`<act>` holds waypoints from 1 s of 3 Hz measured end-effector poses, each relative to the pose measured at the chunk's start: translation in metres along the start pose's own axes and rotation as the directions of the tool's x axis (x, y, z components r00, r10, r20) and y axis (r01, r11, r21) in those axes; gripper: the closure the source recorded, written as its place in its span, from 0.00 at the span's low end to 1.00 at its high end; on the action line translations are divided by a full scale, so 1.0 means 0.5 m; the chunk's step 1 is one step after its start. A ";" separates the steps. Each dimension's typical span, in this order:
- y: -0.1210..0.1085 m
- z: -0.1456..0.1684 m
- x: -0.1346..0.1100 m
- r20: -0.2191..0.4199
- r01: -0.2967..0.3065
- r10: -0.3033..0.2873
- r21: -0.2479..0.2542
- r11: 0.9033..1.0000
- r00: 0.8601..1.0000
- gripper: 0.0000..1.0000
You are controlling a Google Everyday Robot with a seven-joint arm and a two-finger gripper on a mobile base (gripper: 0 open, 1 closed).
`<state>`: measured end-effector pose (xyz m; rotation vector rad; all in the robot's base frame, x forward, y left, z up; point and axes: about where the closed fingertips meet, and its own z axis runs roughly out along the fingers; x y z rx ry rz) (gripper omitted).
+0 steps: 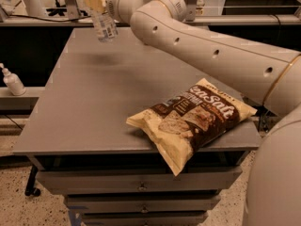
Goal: Place blue plastic bottle upright
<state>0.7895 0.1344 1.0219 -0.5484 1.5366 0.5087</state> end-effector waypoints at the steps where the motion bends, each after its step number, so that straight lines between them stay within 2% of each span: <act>1: -0.047 -0.001 -0.002 0.064 0.025 -0.026 0.015 1.000 0.998 1.00; 2: -0.088 0.001 0.014 0.094 0.009 -0.013 0.033 0.999 0.996 1.00; 3: -0.090 0.010 0.052 0.103 -0.027 0.023 0.040 0.999 0.994 1.00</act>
Offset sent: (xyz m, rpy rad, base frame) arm 0.0009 -0.0037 -0.0549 0.0990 -0.1065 -0.1032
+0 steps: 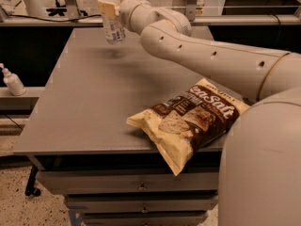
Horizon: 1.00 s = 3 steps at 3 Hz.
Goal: Place blue plastic bottle upright
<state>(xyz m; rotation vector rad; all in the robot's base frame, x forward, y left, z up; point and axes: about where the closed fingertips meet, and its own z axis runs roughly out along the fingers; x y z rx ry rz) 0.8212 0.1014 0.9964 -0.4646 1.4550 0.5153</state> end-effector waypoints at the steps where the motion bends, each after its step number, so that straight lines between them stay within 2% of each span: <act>1: 0.040 0.005 0.052 0.003 -0.047 0.047 -0.002 0.999 0.999 1.00; 2: 0.086 0.009 0.091 0.015 -0.079 0.079 -0.004 0.997 0.997 1.00; 3: 0.112 0.000 0.105 0.029 -0.087 0.087 0.002 0.996 0.996 1.00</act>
Offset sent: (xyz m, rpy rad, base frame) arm -0.0400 0.0693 -0.0731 0.1115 0.0442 0.0039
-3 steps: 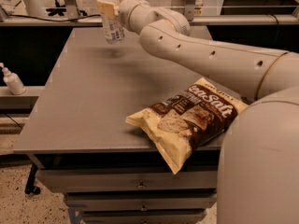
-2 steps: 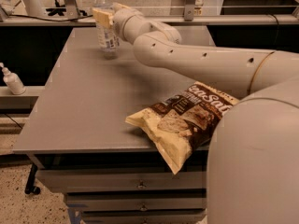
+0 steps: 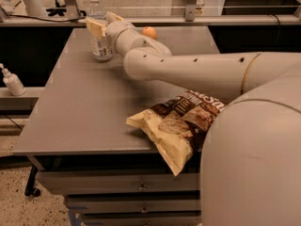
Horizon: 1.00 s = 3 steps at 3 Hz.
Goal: Place blue plastic bottle upright
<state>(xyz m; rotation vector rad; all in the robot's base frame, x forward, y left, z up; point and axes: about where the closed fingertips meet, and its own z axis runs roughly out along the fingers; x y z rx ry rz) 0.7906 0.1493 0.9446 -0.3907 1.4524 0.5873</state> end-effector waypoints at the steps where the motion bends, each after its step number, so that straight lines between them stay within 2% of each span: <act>1: 0.016 -0.015 0.008 -0.001 -0.014 0.014 0.006 1.000 1.000 0.83; 3: 0.038 -0.048 0.012 -0.004 -0.035 0.035 0.002 0.999 0.999 0.36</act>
Offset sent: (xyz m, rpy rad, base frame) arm -0.0337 -0.0005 -0.0097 0.0262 0.0303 -0.0032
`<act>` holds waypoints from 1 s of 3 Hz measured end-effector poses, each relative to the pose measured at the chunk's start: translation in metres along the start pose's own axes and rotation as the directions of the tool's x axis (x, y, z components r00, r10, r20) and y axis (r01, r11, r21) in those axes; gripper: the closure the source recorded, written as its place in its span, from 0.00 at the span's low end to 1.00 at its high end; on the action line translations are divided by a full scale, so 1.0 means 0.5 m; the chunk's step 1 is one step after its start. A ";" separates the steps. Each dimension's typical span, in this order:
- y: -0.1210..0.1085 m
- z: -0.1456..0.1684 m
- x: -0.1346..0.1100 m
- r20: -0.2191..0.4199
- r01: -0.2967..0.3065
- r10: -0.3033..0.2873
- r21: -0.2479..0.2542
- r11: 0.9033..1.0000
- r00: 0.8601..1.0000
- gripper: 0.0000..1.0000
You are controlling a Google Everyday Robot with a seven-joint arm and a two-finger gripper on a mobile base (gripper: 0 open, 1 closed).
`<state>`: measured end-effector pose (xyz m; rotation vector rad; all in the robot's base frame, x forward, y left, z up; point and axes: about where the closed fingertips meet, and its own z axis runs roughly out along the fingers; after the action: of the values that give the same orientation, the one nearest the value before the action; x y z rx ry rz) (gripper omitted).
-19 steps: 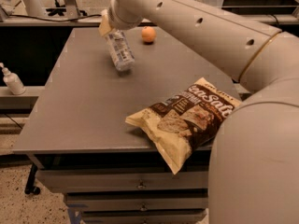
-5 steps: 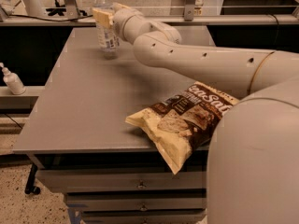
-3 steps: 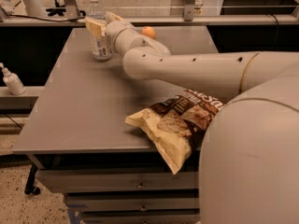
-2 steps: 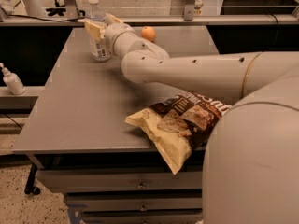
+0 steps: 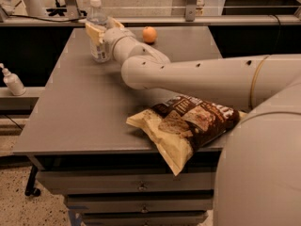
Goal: Place blue plastic bottle upright
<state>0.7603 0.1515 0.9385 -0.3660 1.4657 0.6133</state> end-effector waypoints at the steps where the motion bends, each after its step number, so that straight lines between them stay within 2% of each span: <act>1: 0.006 -0.009 -0.003 0.001 -0.003 0.003 -0.006 1.000 1.000 0.13; 2: 0.010 -0.014 -0.006 0.003 -0.003 0.003 -0.008 1.000 1.000 0.00; 3: 0.009 -0.018 -0.008 0.004 0.000 0.000 -0.005 1.000 1.000 0.00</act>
Offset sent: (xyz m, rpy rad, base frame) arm -0.0098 -0.0039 -0.0003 0.0021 0.0031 0.0052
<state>0.7503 0.1493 0.9423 -0.3680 1.4611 0.6176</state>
